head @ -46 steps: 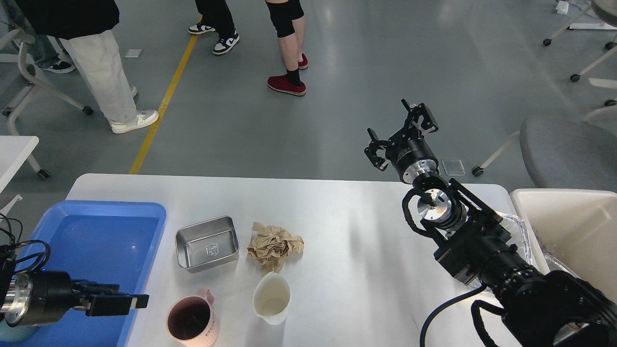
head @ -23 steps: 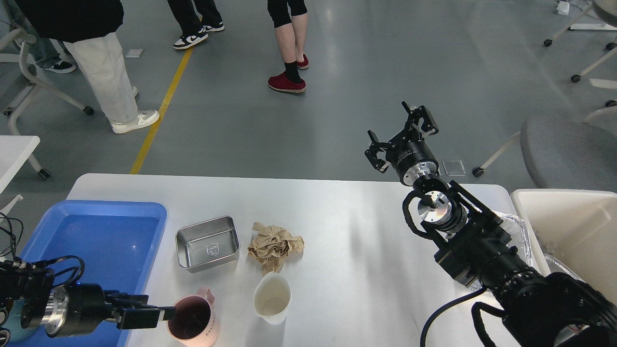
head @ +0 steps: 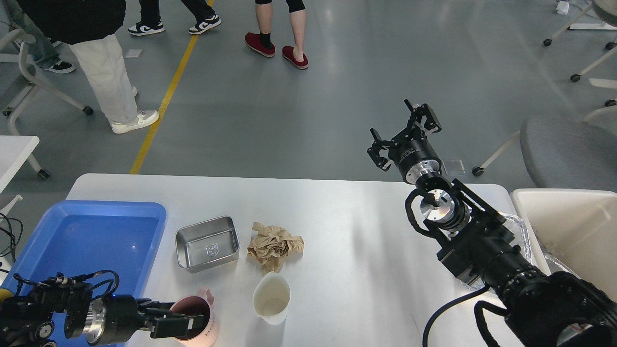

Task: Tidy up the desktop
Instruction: 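Close the left gripper on the pink mug's handle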

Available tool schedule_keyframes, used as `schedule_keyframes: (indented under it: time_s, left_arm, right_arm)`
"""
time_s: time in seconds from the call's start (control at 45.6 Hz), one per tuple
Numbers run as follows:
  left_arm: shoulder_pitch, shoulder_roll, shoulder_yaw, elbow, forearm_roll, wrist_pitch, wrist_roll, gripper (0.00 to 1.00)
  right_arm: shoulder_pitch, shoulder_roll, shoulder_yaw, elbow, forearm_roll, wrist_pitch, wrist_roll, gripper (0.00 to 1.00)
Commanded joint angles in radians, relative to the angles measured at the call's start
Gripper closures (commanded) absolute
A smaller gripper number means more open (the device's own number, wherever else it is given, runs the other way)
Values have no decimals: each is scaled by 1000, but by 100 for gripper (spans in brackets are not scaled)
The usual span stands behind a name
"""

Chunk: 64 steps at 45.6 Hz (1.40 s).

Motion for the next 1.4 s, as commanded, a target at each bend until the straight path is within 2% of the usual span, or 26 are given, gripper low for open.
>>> schedule_keyframes:
  time_s: [0.0, 0.197, 0.46, 0.636, 0.789, 0.964, 1.183, 1.249, 1.381]
  left_arm:
    - [-2, 2, -2, 1, 1, 1, -1, 14]
    - [-4, 27, 0, -1, 3, 1, -4, 18]
    - [-4, 48, 6, -1, 14, 2, -7, 37]
    - [-5, 44, 3, -1, 14, 2, -7, 39]
    - [-5, 44, 6, -1, 15, -1, -7, 53]
    - [-7, 51, 11, -1, 17, -9, -10, 73]
    - [-7, 60, 12, -1, 17, -16, -13, 85]
    - [-7, 60, 14, 1, 17, -16, -24, 93]
    - [-7, 63, 14, 1, 18, -16, -45, 99]
  right_arm:
    - [0, -2, 0, -1, 0, 0, -2, 0]
    - [2, -2, 0, 1, 0, 0, -2, 0]
    - [6, -7, 0, 6, 0, -1, -2, 0]
    - [8, -11, 0, 9, 0, -1, -2, 0]
    - [9, -20, 0, 9, 0, -1, -2, 0]
    - [9, -28, 0, 7, 0, -1, -2, 0]
    - [11, -36, 0, 7, 2, -1, -2, 0]
    - [11, -40, 0, 9, 2, -1, -2, 0]
    - [9, -40, 0, 9, 2, -1, -2, 0]
